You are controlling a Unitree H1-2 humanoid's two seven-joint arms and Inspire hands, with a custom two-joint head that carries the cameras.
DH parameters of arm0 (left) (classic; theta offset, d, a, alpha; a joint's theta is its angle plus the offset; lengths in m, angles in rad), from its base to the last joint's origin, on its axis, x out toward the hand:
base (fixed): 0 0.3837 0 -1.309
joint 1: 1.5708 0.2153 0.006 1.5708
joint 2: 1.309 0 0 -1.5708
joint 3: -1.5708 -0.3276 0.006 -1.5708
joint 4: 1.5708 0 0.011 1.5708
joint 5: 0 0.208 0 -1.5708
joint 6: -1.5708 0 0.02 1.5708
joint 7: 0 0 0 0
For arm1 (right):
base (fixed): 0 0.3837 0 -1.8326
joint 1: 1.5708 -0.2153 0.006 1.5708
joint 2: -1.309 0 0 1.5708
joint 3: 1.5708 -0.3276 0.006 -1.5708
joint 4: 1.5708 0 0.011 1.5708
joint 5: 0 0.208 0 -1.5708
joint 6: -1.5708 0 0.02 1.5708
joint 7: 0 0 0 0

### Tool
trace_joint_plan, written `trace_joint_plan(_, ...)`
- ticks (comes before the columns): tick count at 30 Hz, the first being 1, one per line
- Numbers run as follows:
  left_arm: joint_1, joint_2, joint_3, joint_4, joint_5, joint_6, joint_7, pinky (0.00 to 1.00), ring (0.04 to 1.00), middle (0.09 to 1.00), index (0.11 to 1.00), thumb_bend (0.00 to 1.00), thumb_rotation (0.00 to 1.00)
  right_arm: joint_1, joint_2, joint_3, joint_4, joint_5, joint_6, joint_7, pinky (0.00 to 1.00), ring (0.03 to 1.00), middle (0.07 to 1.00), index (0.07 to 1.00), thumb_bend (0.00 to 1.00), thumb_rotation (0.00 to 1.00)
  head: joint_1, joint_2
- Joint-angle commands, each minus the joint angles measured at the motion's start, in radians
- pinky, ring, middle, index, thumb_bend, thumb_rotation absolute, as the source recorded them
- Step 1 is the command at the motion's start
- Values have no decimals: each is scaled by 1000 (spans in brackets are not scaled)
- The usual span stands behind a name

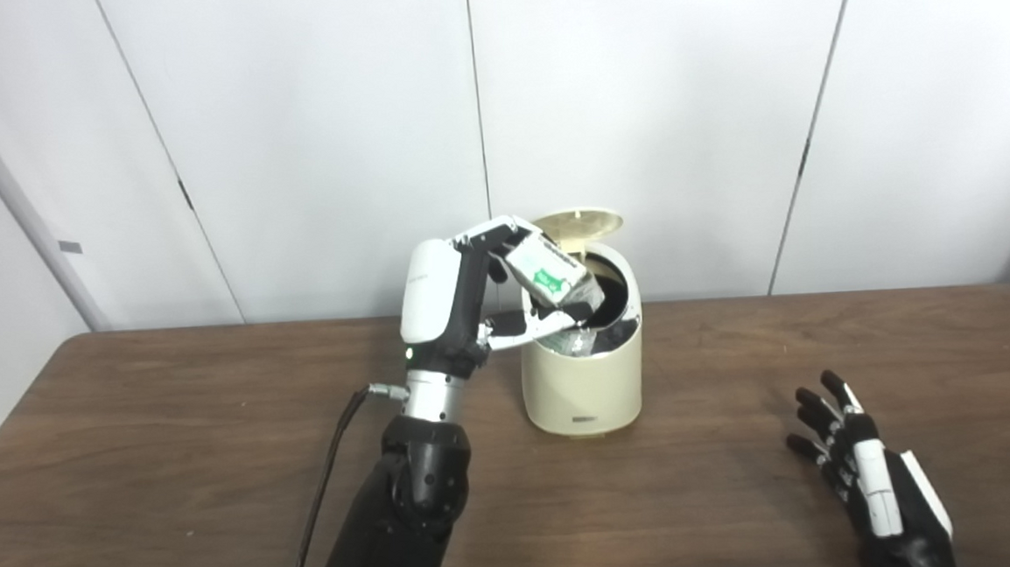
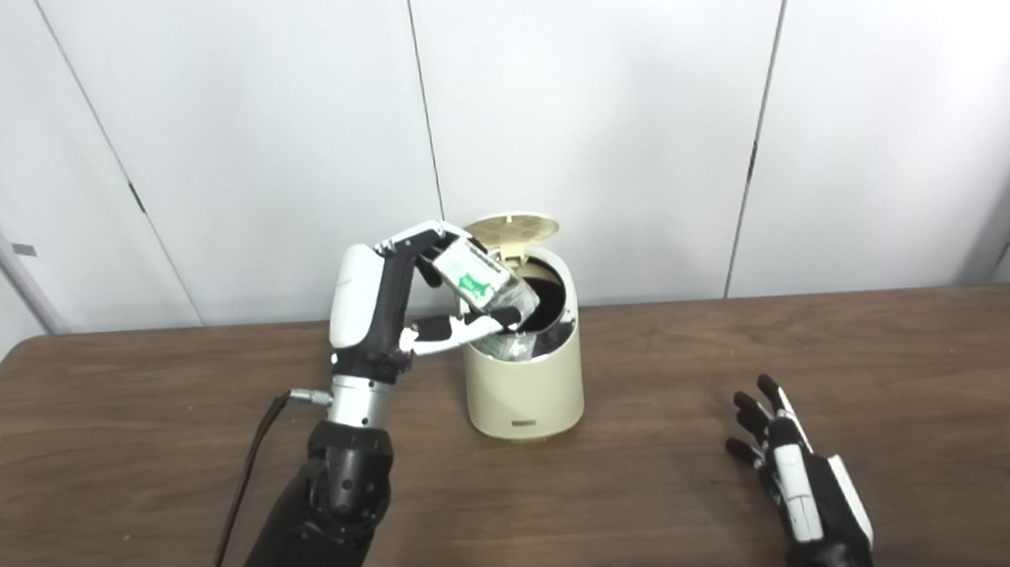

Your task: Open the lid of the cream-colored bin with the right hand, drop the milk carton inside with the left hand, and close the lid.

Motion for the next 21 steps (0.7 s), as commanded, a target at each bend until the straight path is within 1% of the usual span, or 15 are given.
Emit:
trace_joint_plan(1, -68, 3, -2, -10, 6, -48, 53, 343, 435, 530, 504, 472, 0, -11, 5, 3, -26, 18, -7, 13, 852, 945, 925, 980, 637, 994, -4, 0)
trace_joint_plan(4, -65, 7, -11, 8, 24, -51, 80, 331, 434, 539, 508, 470, 0, -8, 11, 5, -38, 24, 4, 8, 845, 941, 922, 976, 645, 961, -3, -1)
trace_joint_plan(6, -61, 8, -16, 19, 28, -56, 95, 325, 434, 538, 511, 470, 0, -6, 11, 9, -41, 14, 3, 4, 840, 937, 919, 974, 641, 971, 2, -1)
trace_joint_plan(8, -61, 10, -23, 36, 40, -67, 121, 349, 434, 531, 514, 472, 0, -3, 10, 11, -43, 10, -2, 4, 835, 933, 916, 971, 638, 987, 1, 0)
trace_joint_plan(11, -66, 14, -34, 68, 57, -101, 160, 352, 427, 526, 518, 472, 0, -3, 8, 7, -37, 15, -1, 4, 841, 937, 917, 972, 638, 989, 0, 3)
trace_joint_plan(13, -67, 18, -43, 81, 63, -113, 172, 347, 425, 527, 521, 472, 0, -3, 7, 6, -37, 16, 0, 4, 841, 938, 918, 973, 630, 991, 0, 5)
trace_joint_plan(16, -59, 25, -55, 78, 51, -108, 146, 345, 425, 520, 523, 472, 0, -4, 4, 8, -36, 9, -5, 4, 843, 940, 921, 978, 625, 999, 0, 8)
trace_joint_plan(21, -33, 40, -75, 39, 53, -62, 92, 323, 432, 542, 535, 470, 0, -5, 5, 6, -40, 8, -3, 3, 843, 936, 921, 982, 628, 1000, 4, 11)
